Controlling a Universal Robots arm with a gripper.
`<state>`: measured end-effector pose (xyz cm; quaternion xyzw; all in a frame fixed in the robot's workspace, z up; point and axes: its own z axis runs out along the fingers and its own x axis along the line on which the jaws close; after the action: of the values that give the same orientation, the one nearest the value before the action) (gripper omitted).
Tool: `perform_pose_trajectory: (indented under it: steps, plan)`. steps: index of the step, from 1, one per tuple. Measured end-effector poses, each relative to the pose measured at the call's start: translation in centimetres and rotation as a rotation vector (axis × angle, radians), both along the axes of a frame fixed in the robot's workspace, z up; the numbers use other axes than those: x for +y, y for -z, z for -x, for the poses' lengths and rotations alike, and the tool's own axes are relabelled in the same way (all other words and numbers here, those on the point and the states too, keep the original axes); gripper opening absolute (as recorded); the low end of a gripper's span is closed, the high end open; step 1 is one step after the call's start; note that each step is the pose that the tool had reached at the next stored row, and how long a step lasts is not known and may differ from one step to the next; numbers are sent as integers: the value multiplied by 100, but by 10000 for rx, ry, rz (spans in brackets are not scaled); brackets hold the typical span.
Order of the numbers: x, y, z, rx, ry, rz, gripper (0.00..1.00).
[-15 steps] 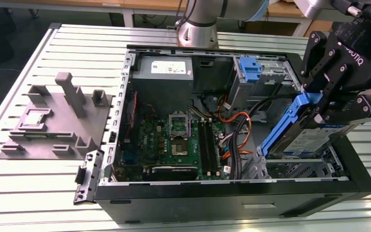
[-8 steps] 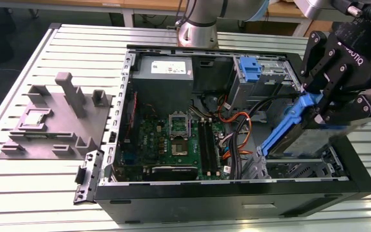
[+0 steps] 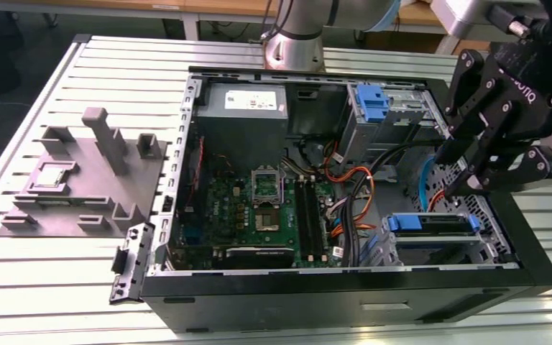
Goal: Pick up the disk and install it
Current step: 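Insert the disk into the insertion slot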
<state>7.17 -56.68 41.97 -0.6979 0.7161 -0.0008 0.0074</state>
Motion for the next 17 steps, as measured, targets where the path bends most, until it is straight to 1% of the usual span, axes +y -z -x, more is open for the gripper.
perform_pose_trajectory:
  steps: [5, 7, 8, 10, 11, 12, 13, 17]
  plan:
    - [0, 89, 0, -37, 1, 1, 43]
    - [0, 125, 1, -47, 1, 1, 31]
    - [0, 145, 0, -52, 1, 1, 31]
    - [0, 181, 0, -59, 1, 0, 19]
    - [0, 199, 1, -62, 1, 1, 19]
    - [0, 217, 1, -66, 1, 2, 13]
    - [0, 235, 1, -69, 1, 1, 10]
    - [0, 309, 0, -79, 1, 0, 10]
